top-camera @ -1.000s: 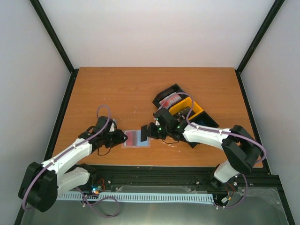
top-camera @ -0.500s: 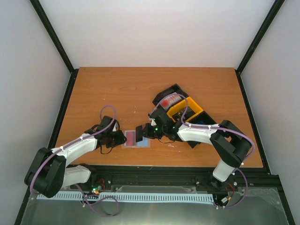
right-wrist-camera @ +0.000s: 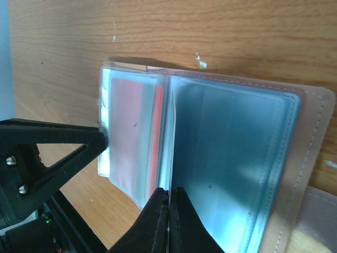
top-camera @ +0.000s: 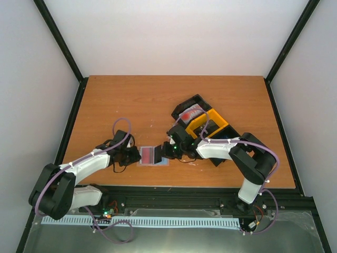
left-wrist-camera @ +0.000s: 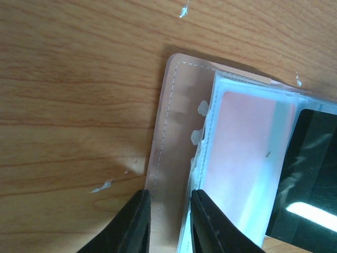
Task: Put the credit cards into the card holder
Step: Insert the credit card into the card holder.
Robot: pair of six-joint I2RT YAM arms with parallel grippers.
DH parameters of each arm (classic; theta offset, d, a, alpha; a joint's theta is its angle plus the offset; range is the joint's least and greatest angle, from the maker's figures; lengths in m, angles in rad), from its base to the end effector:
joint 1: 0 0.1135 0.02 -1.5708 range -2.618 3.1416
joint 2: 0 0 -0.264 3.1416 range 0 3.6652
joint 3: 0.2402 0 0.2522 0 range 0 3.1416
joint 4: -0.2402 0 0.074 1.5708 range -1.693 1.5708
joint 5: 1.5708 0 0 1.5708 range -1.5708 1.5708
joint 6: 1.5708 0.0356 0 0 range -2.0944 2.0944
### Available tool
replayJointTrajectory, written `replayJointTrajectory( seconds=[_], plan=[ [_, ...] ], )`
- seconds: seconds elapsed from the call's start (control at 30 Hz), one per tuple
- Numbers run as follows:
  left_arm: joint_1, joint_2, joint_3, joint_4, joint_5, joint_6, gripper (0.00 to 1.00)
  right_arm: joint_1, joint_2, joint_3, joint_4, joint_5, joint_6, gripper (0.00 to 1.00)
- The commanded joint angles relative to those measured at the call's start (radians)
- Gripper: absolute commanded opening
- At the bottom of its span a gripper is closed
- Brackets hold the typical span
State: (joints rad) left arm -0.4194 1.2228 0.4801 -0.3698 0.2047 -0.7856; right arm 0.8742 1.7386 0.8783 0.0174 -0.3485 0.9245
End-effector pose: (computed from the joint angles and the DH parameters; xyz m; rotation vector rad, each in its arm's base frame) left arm 0.1789 -0.0877 0.1426 -0.4462 2.7803 -0.6103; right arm 0.2094 0.2692 0.1470 -0.1145 2.7383 1.1150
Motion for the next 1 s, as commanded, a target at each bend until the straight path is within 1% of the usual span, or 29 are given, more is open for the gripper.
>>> replayJointTrajectory(
  seconds=[0.0, 0.2, 0.47, 0.77, 0.97],
  plan=[
    [0.007, 0.009, 0.025, -0.035, -0.043, -0.004, 0.24, 0.009, 0.010, 0.017, 0.015, 0.008, 0.020, 0.03],
    [0.007, 0.006, 0.028, -0.034, -0.040, 0.000, 0.24, 0.009, 0.022, -0.002, 0.086, -0.016, 0.085, 0.03],
    [0.007, 0.001, 0.033, -0.041, -0.053, 0.005, 0.24, 0.014, -0.038, -0.018, 0.079, 0.027, 0.084, 0.03],
    [0.008, -0.004, 0.031, -0.042, -0.062, 0.000, 0.24, 0.023, 0.020, 0.010, 0.101, -0.009, 0.095, 0.03],
    [0.007, -0.005, 0.028, -0.037, -0.053, -0.003, 0.24, 0.025, 0.064, 0.037, 0.054, -0.002, 0.112, 0.03]
  ],
)
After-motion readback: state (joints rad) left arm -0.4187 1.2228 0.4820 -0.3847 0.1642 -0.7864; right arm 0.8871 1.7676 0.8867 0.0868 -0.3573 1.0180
